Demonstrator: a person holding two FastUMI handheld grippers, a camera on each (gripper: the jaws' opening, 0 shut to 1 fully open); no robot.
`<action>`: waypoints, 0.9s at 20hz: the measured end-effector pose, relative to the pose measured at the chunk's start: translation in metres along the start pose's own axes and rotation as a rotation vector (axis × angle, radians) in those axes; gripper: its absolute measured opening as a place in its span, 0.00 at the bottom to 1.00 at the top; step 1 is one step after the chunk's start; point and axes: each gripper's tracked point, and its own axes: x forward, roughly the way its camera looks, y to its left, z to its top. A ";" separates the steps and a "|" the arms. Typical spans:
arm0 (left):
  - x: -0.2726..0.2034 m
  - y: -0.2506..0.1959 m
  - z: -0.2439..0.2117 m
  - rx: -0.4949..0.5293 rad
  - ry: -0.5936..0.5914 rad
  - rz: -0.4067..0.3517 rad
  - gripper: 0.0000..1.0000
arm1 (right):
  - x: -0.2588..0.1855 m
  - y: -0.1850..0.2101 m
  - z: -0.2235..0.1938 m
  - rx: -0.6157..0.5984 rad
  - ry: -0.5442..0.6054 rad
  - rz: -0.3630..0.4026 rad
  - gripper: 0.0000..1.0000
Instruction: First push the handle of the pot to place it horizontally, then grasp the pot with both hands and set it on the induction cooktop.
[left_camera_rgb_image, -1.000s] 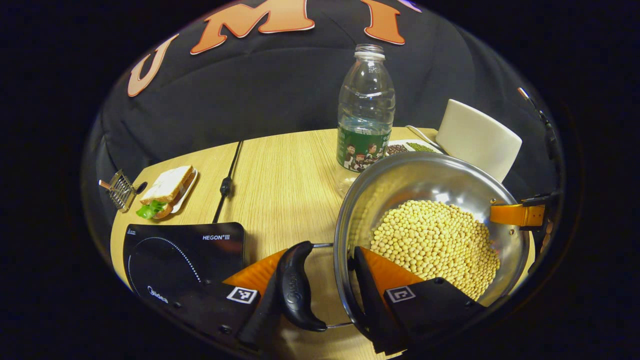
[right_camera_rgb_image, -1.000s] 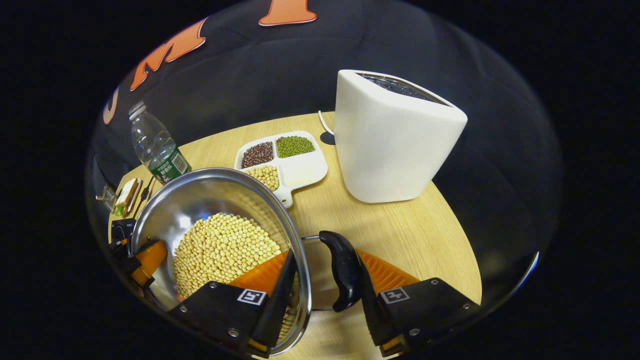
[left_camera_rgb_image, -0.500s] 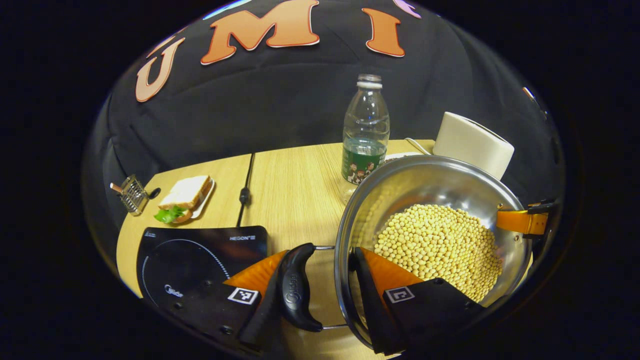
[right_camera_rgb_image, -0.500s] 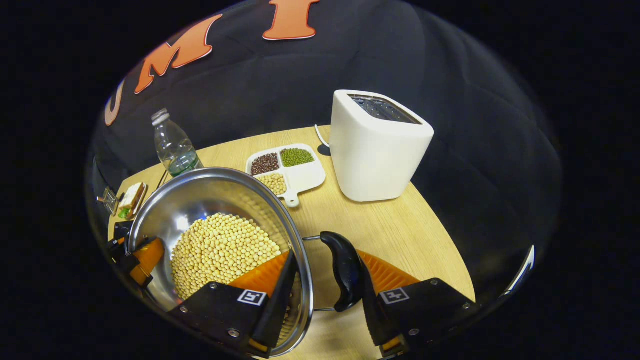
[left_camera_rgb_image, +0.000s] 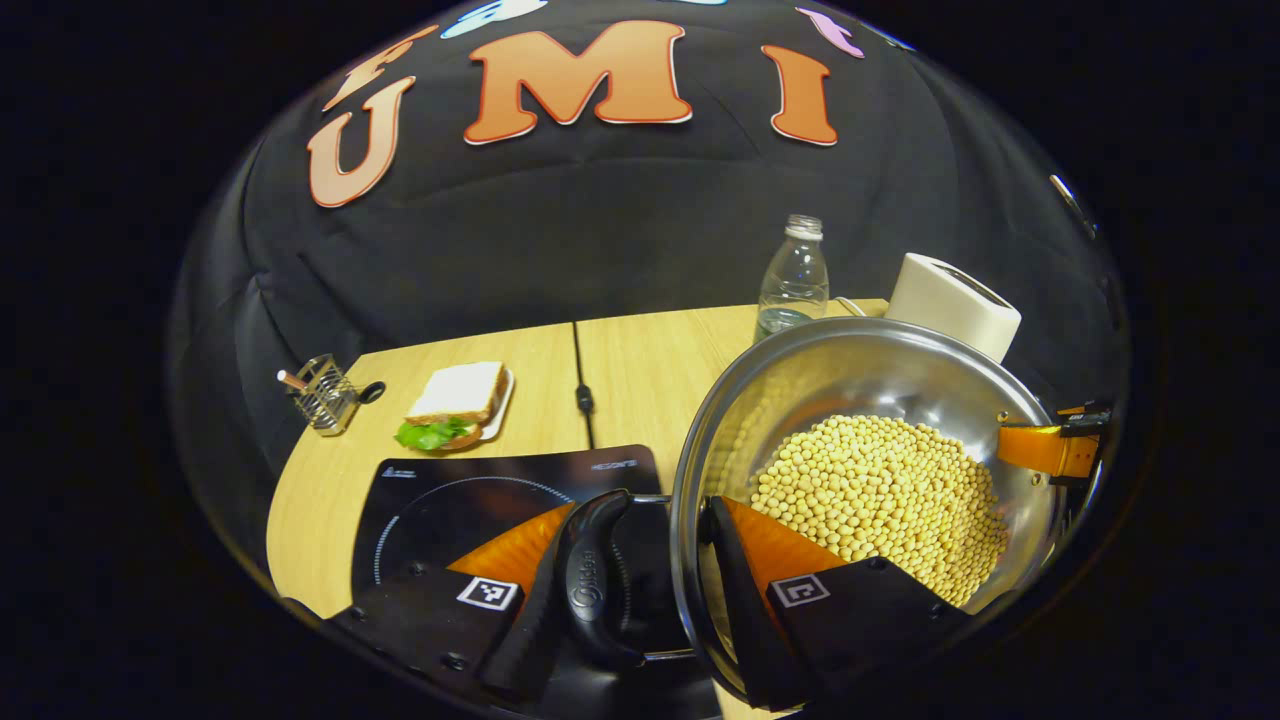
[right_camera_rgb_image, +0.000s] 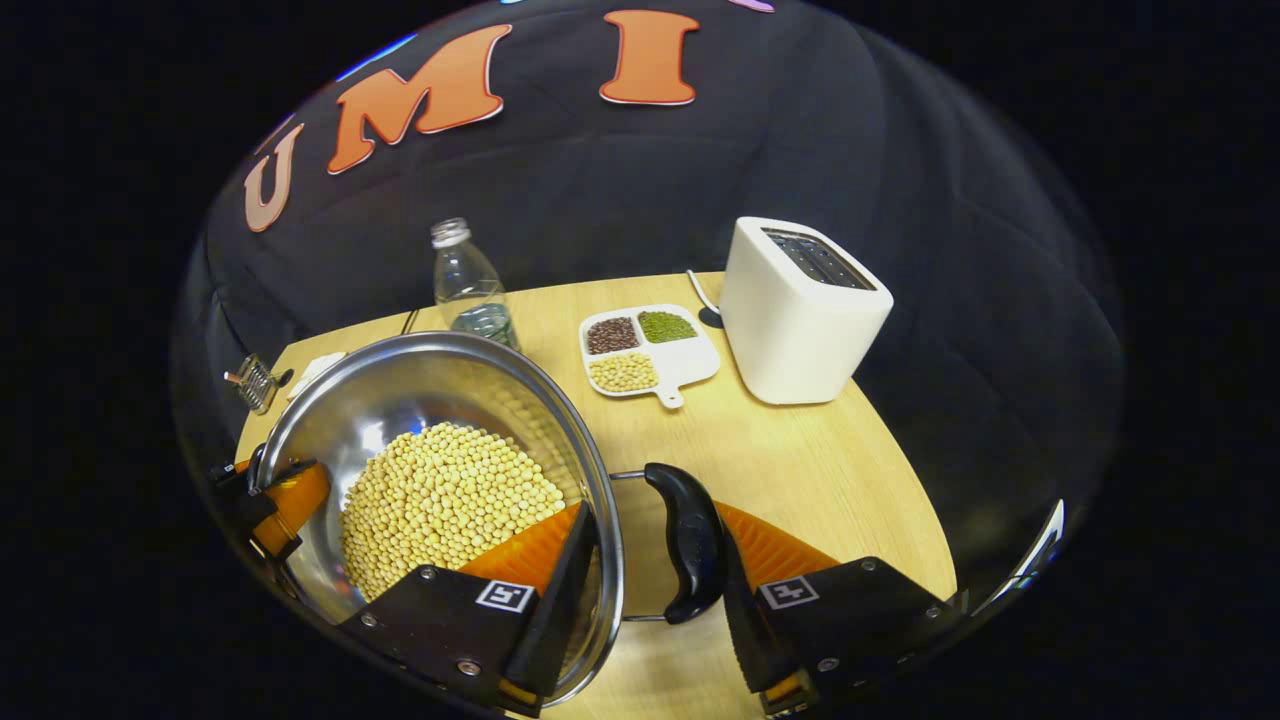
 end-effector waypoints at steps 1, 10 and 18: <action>-0.008 0.009 0.003 0.004 -0.009 0.009 0.77 | -0.006 0.008 0.003 0.000 -0.005 0.010 0.67; -0.064 0.092 0.007 -0.020 -0.048 0.097 0.77 | -0.040 0.087 0.016 -0.059 -0.047 0.097 0.65; -0.087 0.163 -0.003 -0.046 -0.044 0.174 0.77 | -0.048 0.159 0.021 -0.120 -0.065 0.158 0.65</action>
